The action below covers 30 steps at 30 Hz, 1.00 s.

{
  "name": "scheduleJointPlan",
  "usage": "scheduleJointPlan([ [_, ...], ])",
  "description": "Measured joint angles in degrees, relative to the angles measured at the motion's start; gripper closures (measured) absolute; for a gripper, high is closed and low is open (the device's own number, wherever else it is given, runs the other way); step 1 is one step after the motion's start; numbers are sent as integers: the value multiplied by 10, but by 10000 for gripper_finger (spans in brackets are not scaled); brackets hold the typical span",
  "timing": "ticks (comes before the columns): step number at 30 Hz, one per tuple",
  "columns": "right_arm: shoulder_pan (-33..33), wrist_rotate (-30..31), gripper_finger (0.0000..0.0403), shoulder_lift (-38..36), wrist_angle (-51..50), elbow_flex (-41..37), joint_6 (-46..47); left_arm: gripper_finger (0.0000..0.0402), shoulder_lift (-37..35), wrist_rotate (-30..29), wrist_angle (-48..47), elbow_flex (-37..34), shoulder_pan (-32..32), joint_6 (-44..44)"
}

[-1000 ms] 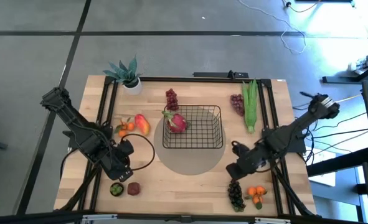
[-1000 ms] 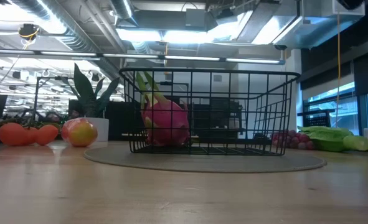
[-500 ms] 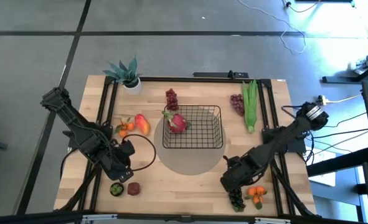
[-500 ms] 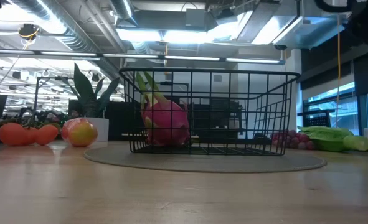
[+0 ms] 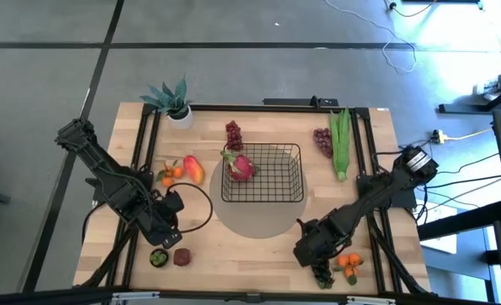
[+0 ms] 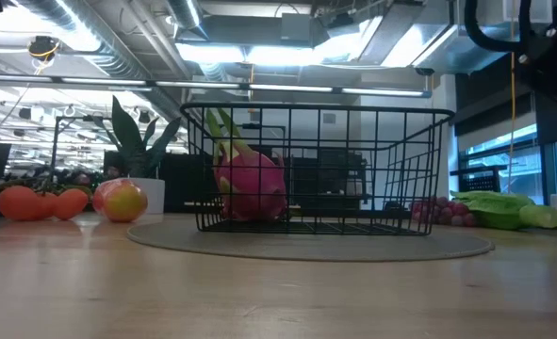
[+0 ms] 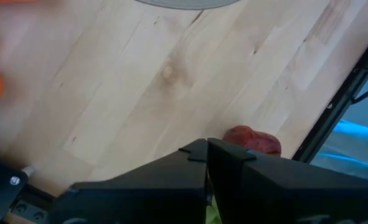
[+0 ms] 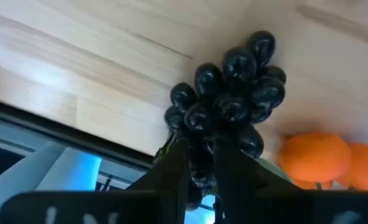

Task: Build produce basket
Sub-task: Put the black grapes into the black wire basket

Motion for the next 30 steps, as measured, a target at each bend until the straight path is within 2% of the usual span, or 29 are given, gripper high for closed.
scheduleJointPlan([
  [14,15,-19,333,7,-4,0,-5,401,0,0,0,0,0,14],
  [19,15,13,333,6,-10,0,-19,401,0,-1,0,0,0,14],
  [30,15,35,333,6,-16,0,-59,401,0,-1,0,0,0,16],
])
